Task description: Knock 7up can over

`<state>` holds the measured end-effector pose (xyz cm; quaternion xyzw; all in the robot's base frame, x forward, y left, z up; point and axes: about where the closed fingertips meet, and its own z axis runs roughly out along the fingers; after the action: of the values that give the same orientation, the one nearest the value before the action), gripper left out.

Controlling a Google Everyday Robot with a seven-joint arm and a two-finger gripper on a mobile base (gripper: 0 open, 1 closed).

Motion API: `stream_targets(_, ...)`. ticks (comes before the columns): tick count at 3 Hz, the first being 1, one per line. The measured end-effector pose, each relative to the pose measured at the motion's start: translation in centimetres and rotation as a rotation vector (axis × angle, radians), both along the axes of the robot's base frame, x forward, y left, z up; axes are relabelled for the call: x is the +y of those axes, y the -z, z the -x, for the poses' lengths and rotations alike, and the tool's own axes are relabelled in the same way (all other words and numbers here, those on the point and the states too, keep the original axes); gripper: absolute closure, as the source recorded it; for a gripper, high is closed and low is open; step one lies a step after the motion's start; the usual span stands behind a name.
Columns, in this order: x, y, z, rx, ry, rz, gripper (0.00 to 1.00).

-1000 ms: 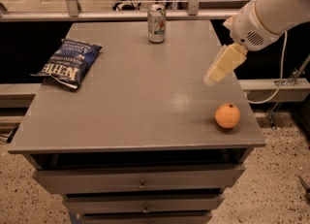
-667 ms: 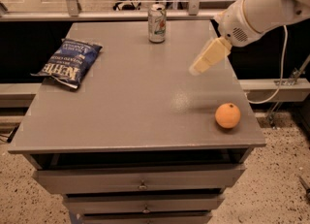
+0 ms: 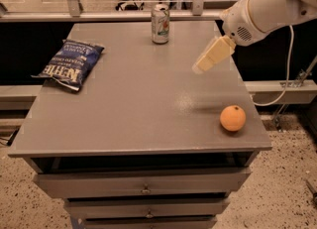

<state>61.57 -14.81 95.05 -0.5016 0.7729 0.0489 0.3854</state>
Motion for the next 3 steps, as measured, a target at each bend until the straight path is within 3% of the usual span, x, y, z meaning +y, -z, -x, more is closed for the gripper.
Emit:
stream_targets(2, 5.2, 1.5, -6.9, -0.101, 0.035, -0.176, 0.00)
stream_targets(3, 6.9, 2.5, -10.5, -0.128, 0.075, -0.275, 0.00)
